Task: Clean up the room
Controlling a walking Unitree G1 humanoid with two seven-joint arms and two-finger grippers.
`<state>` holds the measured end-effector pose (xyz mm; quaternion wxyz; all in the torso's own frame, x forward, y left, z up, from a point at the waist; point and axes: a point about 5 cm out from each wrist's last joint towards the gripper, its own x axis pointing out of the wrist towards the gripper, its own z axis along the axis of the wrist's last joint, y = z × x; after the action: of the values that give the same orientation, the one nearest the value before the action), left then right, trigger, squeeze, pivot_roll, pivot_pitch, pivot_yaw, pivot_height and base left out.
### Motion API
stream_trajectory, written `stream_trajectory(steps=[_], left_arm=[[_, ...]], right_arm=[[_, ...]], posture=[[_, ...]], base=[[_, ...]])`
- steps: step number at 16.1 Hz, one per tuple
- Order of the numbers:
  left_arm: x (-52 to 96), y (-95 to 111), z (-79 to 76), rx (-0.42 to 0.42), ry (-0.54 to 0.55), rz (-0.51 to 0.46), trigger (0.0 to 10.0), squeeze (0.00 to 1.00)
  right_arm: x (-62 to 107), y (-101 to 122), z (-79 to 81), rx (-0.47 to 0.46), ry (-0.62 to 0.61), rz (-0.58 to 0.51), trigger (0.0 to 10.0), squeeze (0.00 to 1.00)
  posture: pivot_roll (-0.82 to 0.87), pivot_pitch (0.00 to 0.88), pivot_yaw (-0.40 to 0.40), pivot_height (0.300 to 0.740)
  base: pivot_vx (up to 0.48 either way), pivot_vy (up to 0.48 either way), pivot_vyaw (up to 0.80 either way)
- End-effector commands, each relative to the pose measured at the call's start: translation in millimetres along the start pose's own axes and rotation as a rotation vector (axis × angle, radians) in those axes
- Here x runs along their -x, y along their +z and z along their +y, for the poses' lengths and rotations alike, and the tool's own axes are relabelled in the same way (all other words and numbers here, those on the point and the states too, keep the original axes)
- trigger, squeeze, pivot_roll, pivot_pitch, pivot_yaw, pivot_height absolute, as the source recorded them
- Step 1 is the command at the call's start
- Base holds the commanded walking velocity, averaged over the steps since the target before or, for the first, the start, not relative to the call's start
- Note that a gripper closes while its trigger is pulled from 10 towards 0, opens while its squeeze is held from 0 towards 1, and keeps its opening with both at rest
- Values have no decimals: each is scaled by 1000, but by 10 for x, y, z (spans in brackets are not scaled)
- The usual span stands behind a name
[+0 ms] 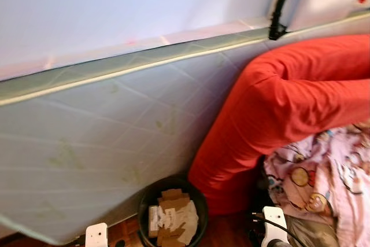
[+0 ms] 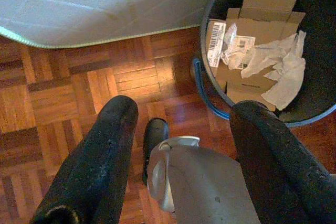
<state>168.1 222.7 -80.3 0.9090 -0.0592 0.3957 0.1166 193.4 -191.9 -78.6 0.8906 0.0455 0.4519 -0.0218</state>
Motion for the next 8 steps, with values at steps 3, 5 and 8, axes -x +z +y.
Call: stream_trajectory(steps=[3,5,8], left_arm=[[15,-68,6,0,3,30,10000,0],[11,-61,-1,-4,3,30,10000,0],[12,-52,33,-15,9,30,10000,0]], right_arm=[[8,-61,-17,15,-9,33,10000,0],[-15,-16,87,19,3,27,10000,0],[-30,-16,218,20,23,29,10000,0]], posture=[[208,97,-106,740],[223,93,-95,740],[228,81,-76,740]], base=[[0,0,-663],[0,0,-666],[0,0,-665]])
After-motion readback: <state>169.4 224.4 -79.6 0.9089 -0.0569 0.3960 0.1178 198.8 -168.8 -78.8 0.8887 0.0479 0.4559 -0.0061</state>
